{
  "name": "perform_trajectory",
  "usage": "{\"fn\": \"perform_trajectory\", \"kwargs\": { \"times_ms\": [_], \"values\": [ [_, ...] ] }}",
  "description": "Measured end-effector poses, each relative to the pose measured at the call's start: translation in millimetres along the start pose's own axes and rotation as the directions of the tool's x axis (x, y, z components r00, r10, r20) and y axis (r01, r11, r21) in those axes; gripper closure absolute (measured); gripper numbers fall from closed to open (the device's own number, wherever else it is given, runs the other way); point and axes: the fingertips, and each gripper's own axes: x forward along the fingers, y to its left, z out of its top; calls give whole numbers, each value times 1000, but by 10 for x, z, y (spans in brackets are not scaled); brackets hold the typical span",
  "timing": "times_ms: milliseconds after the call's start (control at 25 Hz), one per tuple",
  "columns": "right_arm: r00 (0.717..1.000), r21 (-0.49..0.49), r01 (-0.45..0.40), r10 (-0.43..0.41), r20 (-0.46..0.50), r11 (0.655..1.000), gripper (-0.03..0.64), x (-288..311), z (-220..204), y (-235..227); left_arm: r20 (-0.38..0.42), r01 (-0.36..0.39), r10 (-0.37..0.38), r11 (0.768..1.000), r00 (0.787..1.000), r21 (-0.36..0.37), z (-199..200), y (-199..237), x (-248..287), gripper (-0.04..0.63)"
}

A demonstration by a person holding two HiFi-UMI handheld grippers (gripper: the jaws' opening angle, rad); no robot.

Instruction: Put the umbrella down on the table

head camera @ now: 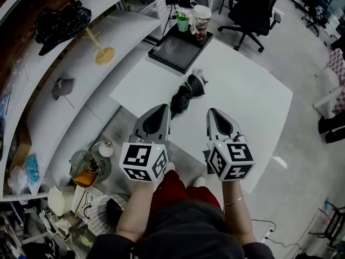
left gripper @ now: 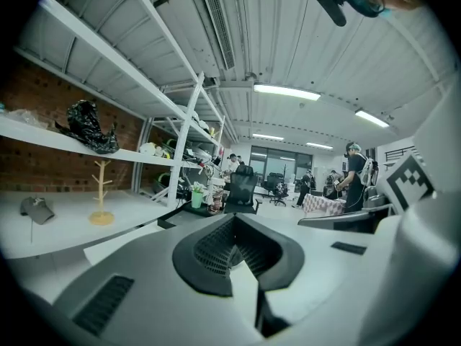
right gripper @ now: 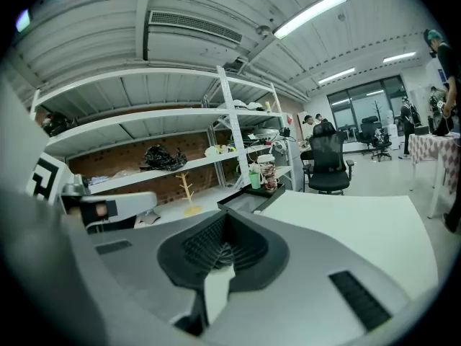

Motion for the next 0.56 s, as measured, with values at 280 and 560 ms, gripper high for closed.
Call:
{"fn": "perform_trajectory", "kwargs": {
  "times_ms": [280,560],
  "values": [
    [999,-37,-28,29,29,999,598,-181,25,-3,12,-24,24,999,1000,-22,-36,-116,-196,583],
    [994,-62,-76,81,68,995,598,-409,89,16,16,-51,52,998,999,-26,-44,-304,-382,583]
  ]
}}
